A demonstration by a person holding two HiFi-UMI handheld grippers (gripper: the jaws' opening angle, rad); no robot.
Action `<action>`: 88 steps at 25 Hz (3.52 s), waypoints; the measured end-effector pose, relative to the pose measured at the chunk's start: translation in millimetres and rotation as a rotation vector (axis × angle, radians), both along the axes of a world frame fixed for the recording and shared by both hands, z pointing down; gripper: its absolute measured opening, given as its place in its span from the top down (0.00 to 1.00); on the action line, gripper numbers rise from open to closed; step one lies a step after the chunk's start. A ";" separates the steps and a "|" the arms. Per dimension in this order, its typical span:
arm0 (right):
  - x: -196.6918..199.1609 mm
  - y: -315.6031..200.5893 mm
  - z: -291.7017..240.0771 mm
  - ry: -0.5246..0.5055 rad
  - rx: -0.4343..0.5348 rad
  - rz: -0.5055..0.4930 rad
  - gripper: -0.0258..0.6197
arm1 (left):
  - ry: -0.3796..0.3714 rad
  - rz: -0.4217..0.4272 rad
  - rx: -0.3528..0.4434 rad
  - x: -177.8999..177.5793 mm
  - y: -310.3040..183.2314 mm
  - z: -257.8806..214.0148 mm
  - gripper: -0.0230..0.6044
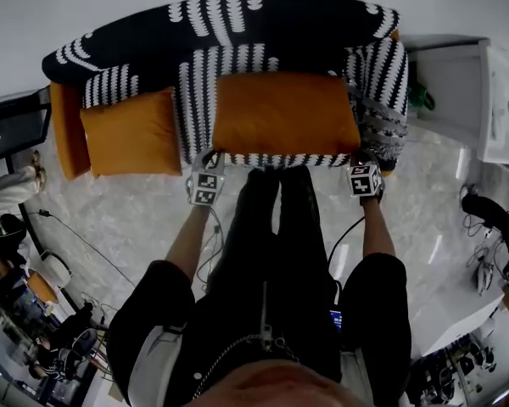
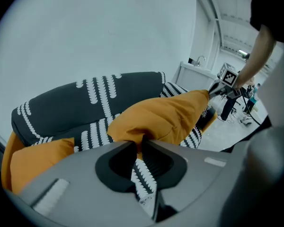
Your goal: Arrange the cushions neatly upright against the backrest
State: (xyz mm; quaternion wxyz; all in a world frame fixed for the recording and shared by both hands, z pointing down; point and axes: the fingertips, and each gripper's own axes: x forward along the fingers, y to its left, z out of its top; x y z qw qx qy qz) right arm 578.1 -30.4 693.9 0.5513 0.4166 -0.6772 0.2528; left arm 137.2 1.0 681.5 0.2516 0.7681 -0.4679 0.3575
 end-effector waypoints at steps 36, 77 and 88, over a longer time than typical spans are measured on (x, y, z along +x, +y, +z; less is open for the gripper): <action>-24.9 -367.3 -31.9 -0.240 0.265 0.177 0.92 | -0.088 -0.196 -0.031 -19.4 -348.8 -29.3 0.90; -276.2 -227.0 -63.4 -0.248 0.328 -0.298 0.96 | -0.097 -0.628 -0.055 -144.7 -29.7 -77.3 0.95; -475.8 -38.3 -98.6 -0.327 0.314 -0.609 0.96 | -0.087 -0.776 0.002 -233.0 186.4 -86.2 0.95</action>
